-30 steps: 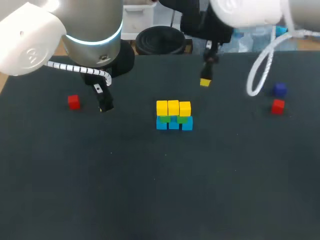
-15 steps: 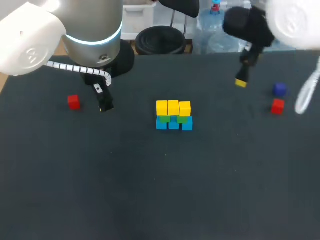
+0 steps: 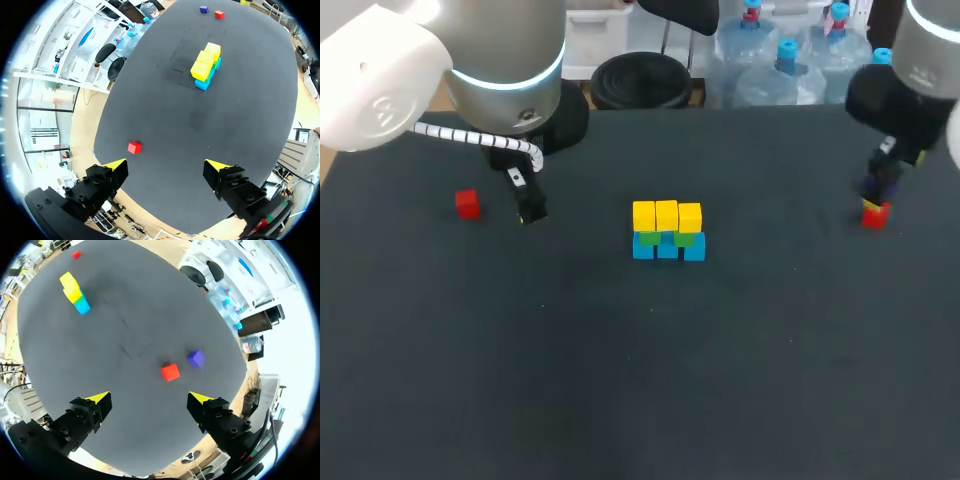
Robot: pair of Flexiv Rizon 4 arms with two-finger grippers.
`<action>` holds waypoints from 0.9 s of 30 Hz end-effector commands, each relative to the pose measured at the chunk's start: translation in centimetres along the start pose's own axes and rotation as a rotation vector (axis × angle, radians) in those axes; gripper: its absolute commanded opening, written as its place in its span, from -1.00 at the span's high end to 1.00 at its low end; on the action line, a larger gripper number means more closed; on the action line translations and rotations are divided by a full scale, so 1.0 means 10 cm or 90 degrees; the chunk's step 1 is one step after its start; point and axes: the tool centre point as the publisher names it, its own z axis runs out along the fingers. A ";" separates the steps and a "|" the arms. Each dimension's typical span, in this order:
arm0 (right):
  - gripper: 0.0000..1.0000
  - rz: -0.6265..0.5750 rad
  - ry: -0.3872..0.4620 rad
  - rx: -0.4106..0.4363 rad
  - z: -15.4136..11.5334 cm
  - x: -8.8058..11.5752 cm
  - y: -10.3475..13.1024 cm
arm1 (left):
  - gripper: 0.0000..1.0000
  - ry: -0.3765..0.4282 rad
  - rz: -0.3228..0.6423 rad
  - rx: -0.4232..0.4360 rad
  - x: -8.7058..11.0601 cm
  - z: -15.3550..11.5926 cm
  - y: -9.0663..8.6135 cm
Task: Place the blue cubes, place green cubes on the blue cubes, place the yellow cubes on the green cubes, then place the red cubes on the yellow cubes, and place purple cube on the red cubes.
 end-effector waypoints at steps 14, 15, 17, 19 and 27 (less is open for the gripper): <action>-1.00 -0.068 -0.104 -0.049 0.57 -0.04 -0.20 | -1.00 0.000 0.001 0.001 0.00 0.00 0.01; -1.00 -0.076 -0.101 -0.053 0.59 -0.06 -0.21 | -1.00 0.000 0.001 0.001 0.00 0.00 0.01; -1.00 -0.093 -0.093 -0.060 0.63 -0.10 -0.21 | -1.00 0.000 0.001 0.001 0.00 0.00 0.01; -1.00 -0.104 -0.089 -0.075 0.66 -0.14 -0.21 | -1.00 0.000 0.001 0.001 0.00 0.00 0.01; -1.00 -0.173 -0.047 -0.107 0.82 -0.21 -0.14 | -1.00 0.000 0.001 0.001 0.00 0.00 0.01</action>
